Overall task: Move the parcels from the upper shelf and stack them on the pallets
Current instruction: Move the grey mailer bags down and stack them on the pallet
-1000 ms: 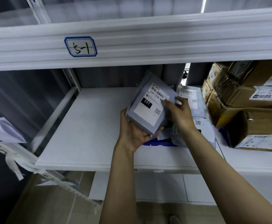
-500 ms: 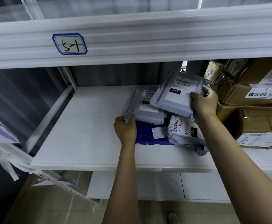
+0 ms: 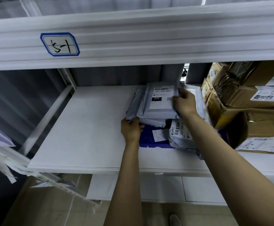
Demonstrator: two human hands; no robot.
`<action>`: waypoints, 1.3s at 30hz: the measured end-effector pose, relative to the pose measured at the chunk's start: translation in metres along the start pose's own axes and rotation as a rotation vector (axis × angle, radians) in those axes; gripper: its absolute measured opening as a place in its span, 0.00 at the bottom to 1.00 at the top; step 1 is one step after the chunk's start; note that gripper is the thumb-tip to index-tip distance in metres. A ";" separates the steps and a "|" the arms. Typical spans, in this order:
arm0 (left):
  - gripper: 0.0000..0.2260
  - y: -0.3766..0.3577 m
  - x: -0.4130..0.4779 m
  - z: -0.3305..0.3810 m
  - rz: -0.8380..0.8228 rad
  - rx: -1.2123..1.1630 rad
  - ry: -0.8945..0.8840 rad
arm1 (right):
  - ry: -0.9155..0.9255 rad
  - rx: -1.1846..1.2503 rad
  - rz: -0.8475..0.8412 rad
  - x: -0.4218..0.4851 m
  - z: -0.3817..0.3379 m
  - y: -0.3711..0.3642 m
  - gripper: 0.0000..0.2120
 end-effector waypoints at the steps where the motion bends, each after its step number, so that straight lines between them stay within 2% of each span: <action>1: 0.02 0.000 0.000 0.000 -0.012 -0.009 0.006 | 0.007 -0.010 -0.023 -0.001 -0.003 -0.005 0.23; 5: 0.09 -0.001 0.000 -0.003 -0.055 -0.016 0.019 | 0.034 -0.113 -0.112 -0.005 -0.008 -0.021 0.24; 9: 0.12 0.000 -0.001 -0.006 -0.079 -0.009 0.039 | 0.170 -0.354 -0.132 -0.010 -0.011 -0.026 0.25; 11: 0.11 0.001 -0.002 -0.005 -0.085 -0.004 0.033 | 0.184 -0.484 -0.177 -0.017 -0.008 -0.031 0.30; 14: 0.03 0.000 -0.003 -0.003 -0.092 -0.011 0.027 | 0.277 -0.660 -0.211 -0.027 -0.009 -0.041 0.36; 16: 0.05 0.000 -0.003 0.000 -0.088 -0.015 0.015 | 0.353 -0.719 -0.253 -0.034 -0.012 -0.047 0.38; 18: 0.03 0.000 -0.003 0.002 -0.087 -0.018 -0.015 | 0.388 -0.748 -0.306 -0.039 -0.010 -0.053 0.41; 21: 0.08 0.001 -0.005 0.006 -0.093 -0.008 -0.061 | 0.434 -0.836 -0.352 -0.044 -0.006 -0.059 0.45; 23: 0.07 0.001 -0.007 0.009 -0.098 0.024 -0.101 | 0.440 -0.909 -0.365 -0.043 -0.002 -0.062 0.46; 26: 0.13 0.001 -0.006 0.008 -0.109 0.051 -0.091 | 0.457 -0.985 -0.369 -0.043 0.000 -0.067 0.47; 32: 0.09 0.001 -0.005 0.006 -0.117 0.148 -0.078 | 0.500 -1.192 -0.321 -0.046 0.001 -0.080 0.45; 39: 0.13 0.002 -0.008 0.022 -0.207 0.139 -0.127 | 0.636 -1.172 -0.251 -0.043 -0.023 -0.073 0.36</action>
Point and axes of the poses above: each hand's wrist, its own x-axis towards the middle knuckle, its own y-axis out of the back of the hand, z = x × y, the point moved 6 cm from there along x, towards the middle knuckle, and after that the axes turned 6 degrees about -z, right-handed, at the moved point
